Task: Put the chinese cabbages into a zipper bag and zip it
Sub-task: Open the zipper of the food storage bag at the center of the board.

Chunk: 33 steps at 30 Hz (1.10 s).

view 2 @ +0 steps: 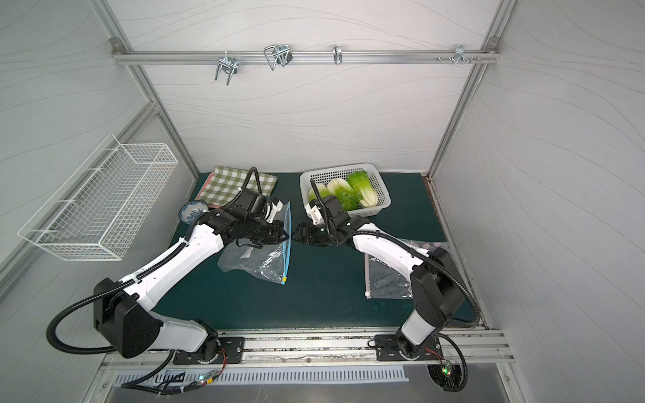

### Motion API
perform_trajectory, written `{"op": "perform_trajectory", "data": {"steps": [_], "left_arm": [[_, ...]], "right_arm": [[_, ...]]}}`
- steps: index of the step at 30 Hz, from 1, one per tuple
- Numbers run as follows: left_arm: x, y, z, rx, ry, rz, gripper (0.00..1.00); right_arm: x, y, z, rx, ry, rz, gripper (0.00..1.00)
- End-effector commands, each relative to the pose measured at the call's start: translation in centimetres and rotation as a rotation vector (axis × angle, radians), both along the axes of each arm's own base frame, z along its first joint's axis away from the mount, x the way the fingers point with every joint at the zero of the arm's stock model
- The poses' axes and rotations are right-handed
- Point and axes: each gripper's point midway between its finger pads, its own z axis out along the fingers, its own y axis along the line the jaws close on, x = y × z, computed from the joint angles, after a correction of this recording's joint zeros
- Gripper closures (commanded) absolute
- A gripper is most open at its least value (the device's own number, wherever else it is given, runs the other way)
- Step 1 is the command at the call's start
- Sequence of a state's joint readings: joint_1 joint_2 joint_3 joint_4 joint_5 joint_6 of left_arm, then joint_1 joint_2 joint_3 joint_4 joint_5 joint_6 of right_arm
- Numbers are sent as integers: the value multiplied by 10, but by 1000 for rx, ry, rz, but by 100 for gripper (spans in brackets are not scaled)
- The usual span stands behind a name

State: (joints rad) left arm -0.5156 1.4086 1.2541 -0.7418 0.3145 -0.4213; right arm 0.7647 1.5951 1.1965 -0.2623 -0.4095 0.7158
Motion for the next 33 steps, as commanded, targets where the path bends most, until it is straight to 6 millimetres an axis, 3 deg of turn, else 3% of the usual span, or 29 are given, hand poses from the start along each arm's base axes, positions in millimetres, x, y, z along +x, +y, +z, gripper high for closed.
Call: {"op": "perform_trajectory", "data": {"steps": [1, 13, 21, 23, 28, 33], "left_arm": [[3, -5, 6, -20, -30, -20, 100], [-1, -6, 4, -36, -16, -20, 100], [-2, -8, 11, -55, -24, -24, 100], [-4, -6, 12, -49, -24, -28, 100], [-1, 19, 25, 32, -73, -9, 100], [14, 54, 33, 54, -76, 75, 100]], "right_arm": [[-9, -3, 25, 45, -31, 0, 38], [-2, -3, 42, 56, -102, -45, 45], [9, 17, 7, -7, -70, -33, 48], [16, 17, -7, -41, -66, -57, 54], [32, -11, -43, -214, -104, -127, 83], [24, -33, -59, -347, -131, -76, 88]]}}
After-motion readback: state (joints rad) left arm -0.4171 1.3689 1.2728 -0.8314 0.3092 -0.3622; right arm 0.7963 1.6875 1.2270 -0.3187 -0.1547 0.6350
